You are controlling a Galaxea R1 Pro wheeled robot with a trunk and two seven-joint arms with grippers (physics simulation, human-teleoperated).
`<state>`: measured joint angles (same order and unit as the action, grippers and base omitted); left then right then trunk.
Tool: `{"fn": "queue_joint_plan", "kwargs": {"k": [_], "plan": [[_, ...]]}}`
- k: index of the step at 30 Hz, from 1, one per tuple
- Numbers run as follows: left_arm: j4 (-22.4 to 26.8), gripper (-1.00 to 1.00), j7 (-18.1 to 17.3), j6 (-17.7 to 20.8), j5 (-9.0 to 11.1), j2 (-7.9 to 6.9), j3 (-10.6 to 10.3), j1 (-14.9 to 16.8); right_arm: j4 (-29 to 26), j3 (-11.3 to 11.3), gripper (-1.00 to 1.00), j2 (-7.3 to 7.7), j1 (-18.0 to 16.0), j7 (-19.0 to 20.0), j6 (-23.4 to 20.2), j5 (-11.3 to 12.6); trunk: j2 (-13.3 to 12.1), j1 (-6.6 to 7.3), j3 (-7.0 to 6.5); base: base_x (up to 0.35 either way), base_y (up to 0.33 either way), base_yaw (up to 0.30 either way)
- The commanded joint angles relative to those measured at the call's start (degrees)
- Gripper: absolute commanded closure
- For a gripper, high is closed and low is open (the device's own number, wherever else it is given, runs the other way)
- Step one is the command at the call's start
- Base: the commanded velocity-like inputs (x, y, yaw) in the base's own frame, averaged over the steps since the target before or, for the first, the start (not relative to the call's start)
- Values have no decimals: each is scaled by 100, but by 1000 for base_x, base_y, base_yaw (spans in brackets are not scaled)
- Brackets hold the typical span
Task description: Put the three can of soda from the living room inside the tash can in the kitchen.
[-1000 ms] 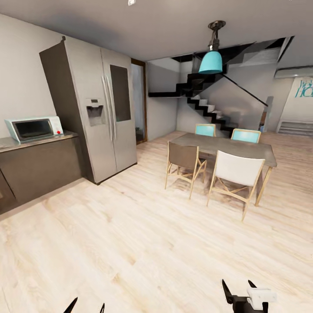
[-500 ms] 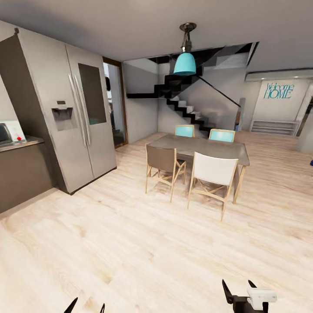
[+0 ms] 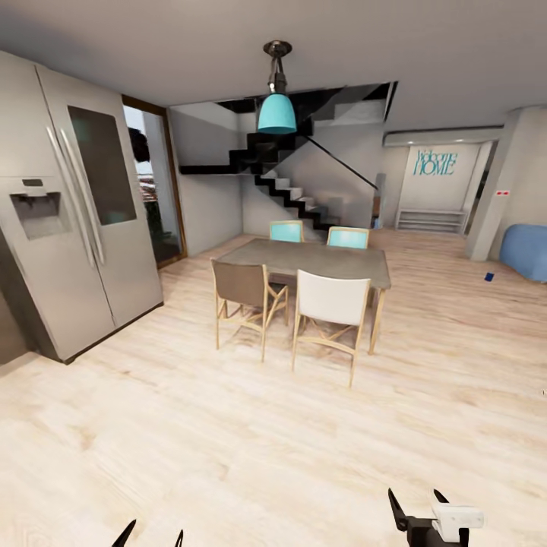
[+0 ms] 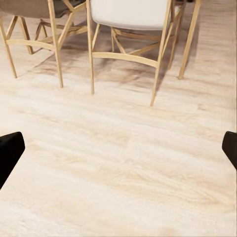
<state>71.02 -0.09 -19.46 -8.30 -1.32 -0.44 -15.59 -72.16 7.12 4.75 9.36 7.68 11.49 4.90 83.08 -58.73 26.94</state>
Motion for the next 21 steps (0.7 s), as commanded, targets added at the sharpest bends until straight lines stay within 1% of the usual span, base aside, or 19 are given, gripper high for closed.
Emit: {"fn": "queue_joint_plan", "kwargs": {"k": [1,21], "plan": [[0,-100,0,1,-2,0,0,1,0,0,-100,0,0,-1,-1,1,0,0,-4,202,-231,-252],[0,-100,0,-4,-3,-2,0,2,29,2,-100,0,1,-3,-4,-6,0,0,-83,199,-232,-250]]}}
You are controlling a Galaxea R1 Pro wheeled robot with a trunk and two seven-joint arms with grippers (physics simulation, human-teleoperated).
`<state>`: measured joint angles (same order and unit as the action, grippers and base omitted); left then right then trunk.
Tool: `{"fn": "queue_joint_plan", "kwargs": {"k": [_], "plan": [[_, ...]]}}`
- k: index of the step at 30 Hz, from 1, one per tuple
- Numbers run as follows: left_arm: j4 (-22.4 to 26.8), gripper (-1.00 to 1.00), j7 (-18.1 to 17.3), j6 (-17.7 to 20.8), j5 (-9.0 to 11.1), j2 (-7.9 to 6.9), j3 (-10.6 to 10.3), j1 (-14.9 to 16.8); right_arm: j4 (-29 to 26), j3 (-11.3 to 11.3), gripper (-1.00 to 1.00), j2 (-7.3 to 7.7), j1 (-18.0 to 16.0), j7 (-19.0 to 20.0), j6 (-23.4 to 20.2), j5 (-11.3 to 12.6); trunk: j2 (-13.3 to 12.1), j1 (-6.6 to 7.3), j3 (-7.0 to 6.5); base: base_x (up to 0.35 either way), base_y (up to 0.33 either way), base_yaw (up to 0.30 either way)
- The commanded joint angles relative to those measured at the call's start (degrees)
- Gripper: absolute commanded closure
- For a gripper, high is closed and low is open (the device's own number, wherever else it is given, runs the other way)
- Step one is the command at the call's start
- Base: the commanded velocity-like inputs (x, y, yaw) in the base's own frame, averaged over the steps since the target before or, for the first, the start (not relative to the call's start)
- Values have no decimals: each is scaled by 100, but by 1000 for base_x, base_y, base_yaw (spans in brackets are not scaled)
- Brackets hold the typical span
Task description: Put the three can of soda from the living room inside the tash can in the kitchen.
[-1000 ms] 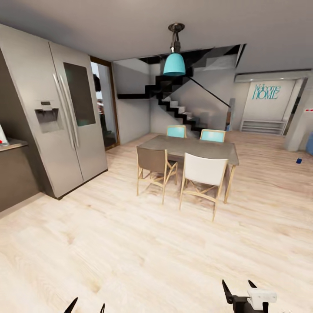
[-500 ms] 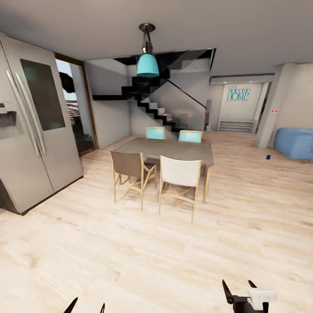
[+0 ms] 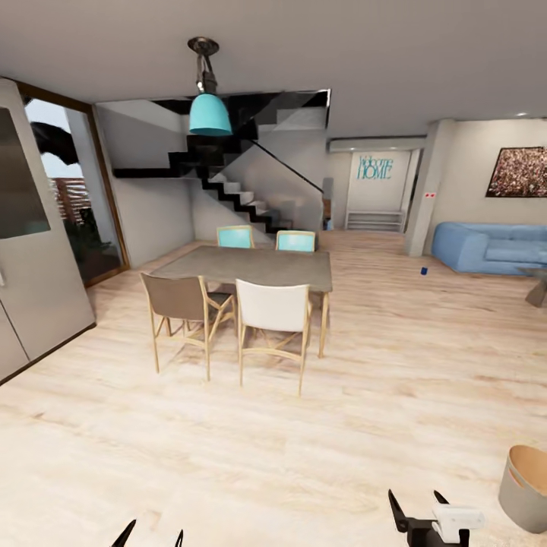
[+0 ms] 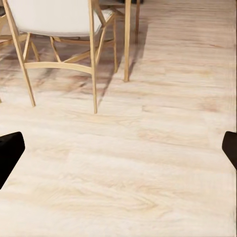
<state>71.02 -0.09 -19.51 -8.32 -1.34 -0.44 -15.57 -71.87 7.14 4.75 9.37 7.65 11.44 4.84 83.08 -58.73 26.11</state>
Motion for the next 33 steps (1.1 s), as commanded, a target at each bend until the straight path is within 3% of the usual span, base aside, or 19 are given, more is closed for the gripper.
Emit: {"fn": "queue_joint_plan", "kwargs": {"k": [1,25,33], "plan": [[0,-100,0,0,-1,0,0,0,16,0,-100,0,-1,0,1,0,0,0,-5,198,-232,-238],[0,-100,0,1,3,2,-7,-2,94,-2,-100,-1,-5,3,7,0,0,0,-123,204,-228,-233],[0,-100,-8,8,5,0,-1,0,94,-2,-100,-2,-5,3,7,0,0,0,-163,296,-73,-230]]}}
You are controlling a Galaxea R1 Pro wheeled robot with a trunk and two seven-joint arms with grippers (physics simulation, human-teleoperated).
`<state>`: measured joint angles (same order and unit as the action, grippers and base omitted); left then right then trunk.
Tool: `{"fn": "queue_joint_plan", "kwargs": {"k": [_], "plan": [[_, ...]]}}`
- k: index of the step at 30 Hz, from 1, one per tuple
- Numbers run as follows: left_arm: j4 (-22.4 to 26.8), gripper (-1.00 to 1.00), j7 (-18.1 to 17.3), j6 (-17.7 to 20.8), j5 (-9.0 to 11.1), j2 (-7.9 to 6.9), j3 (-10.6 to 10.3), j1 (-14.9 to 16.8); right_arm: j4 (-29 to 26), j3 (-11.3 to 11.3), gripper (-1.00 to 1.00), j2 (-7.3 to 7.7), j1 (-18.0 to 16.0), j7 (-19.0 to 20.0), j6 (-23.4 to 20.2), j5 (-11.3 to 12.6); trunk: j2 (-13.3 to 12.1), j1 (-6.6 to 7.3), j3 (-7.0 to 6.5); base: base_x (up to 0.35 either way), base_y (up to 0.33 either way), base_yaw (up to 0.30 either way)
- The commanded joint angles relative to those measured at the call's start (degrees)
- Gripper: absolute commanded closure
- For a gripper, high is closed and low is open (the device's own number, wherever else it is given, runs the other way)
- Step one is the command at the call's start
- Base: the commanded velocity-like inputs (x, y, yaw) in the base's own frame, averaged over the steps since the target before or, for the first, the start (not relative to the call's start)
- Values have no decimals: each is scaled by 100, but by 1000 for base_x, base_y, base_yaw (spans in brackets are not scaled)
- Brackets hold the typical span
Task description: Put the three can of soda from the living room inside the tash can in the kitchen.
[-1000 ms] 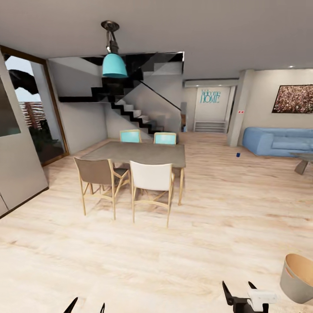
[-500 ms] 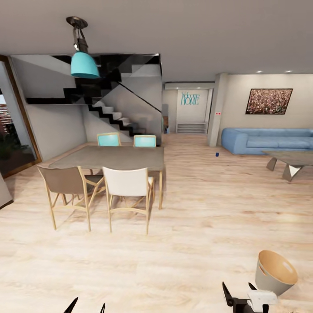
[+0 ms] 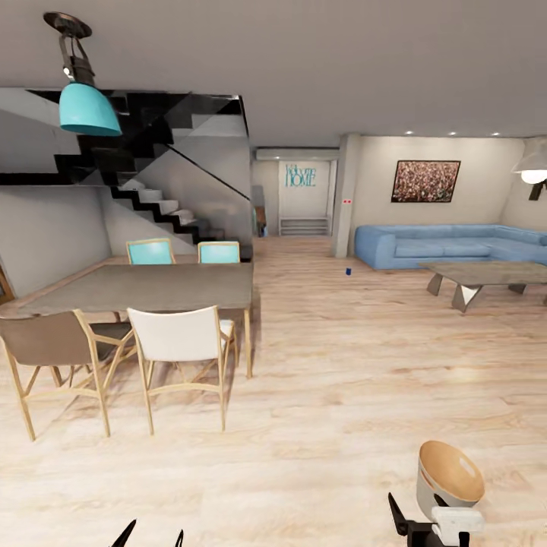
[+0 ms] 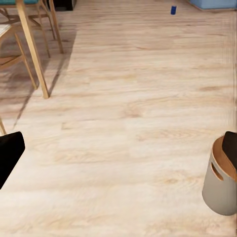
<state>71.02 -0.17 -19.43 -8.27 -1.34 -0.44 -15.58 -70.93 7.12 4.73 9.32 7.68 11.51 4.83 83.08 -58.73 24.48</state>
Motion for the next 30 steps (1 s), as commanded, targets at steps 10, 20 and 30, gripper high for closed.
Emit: {"fn": "queue_joint_plan", "kwargs": {"k": [10,20,30], "plan": [[7,-100,12,-24,48,-6,20,0,0,0,-100,2,0,-2,0,0,0,0,-50,170,35,-230],[9,-100,-8,6,21,0,1,1,0,0,-100,1,0,-2,0,0,0,0,-100,77,203,-230],[6,-100,-10,1,2,-7,-10,-1,0,0,-100,2,0,-1,0,0,0,0,-150,143,292,-229]]}}
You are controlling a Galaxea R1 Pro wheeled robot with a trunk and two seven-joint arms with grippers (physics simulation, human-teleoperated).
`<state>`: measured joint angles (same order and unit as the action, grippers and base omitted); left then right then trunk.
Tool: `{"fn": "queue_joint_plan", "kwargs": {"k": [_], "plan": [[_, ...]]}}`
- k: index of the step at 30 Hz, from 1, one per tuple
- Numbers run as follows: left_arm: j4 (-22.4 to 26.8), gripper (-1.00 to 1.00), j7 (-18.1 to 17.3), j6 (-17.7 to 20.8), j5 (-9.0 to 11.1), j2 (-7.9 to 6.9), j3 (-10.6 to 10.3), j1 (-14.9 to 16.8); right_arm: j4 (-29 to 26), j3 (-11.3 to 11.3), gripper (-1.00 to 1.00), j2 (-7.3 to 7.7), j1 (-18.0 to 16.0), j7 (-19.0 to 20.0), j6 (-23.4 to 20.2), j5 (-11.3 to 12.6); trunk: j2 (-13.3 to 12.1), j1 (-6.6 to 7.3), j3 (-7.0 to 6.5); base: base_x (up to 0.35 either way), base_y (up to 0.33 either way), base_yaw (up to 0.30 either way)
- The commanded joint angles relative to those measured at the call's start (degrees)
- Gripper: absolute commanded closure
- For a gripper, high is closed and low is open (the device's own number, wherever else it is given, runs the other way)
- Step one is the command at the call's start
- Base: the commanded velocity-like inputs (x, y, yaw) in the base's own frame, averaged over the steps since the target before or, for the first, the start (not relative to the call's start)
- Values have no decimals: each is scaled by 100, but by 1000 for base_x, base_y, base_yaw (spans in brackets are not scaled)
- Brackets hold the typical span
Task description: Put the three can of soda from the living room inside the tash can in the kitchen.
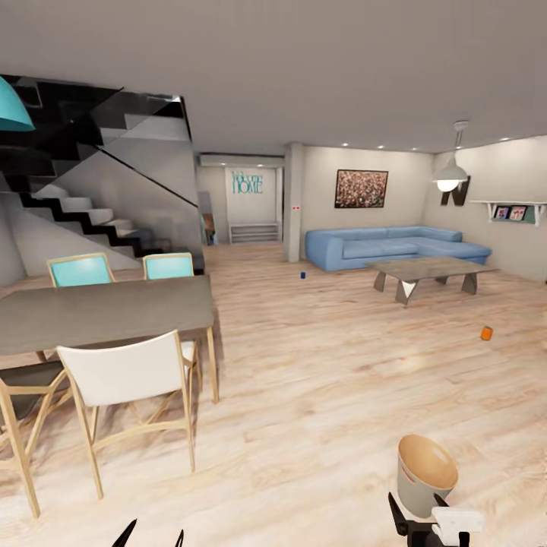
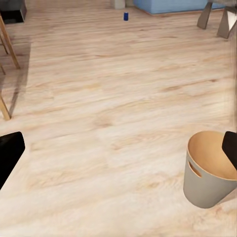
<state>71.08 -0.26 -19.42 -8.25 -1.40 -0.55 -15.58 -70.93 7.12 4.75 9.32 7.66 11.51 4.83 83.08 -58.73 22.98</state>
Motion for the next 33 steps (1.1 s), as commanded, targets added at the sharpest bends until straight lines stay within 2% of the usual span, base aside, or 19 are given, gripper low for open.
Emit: {"fn": "queue_joint_plan", "kwargs": {"k": [1,6,10,28,33], "plan": [[0,-100,0,0,0,0,0,-1,0,0,-100,0,0,0,0,0,0,0,-5,208,276,-229],[-1,-100,8,-21,2,0,-2,0,0,0,-100,-2,0,-1,0,0,0,0,-30,163,202,-229],[-5,-100,15,-33,-3,0,-1,0,0,0,-100,0,0,1,0,0,0,0,-50,42,-55,-229],[-7,-100,18,-41,-12,0,-7,-1,8,0,-100,-7,0,4,0,0,0,0,-143,3,-272,-220],[-7,-100,10,-49,7,0,-4,0,9,0,-100,-4,0,0,0,0,0,0,-169,0,-137,-217]]}}
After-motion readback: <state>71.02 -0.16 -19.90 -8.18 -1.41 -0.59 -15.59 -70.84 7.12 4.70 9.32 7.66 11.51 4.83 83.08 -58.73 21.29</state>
